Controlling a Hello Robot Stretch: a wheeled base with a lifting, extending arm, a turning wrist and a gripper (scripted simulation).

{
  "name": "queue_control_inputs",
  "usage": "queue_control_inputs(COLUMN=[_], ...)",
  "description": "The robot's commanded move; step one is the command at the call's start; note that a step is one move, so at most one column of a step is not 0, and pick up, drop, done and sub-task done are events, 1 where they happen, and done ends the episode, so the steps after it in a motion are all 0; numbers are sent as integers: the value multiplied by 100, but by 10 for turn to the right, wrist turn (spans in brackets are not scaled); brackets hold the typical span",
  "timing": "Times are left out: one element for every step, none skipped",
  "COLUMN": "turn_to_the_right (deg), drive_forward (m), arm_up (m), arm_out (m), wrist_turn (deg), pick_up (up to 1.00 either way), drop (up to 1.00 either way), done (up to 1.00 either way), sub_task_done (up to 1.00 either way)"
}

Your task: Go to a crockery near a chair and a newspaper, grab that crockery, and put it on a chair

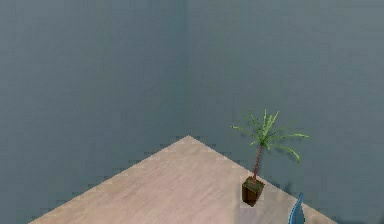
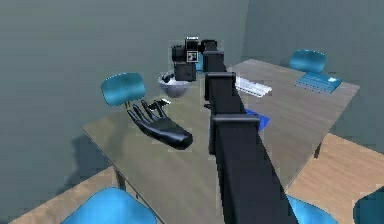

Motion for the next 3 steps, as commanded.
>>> queue_control_inputs(turn_to_the_right=[0, 0, 0], drive_forward=[0, 0, 0], arm_up=[0, 0, 0], arm_out=[0, 0, 0], wrist_turn=[-450, -450, -330], pick_up=[0, 0, 0], drop=[0, 0, 0], done=[0, 0, 0], sub_task_done=[0, 0, 0])
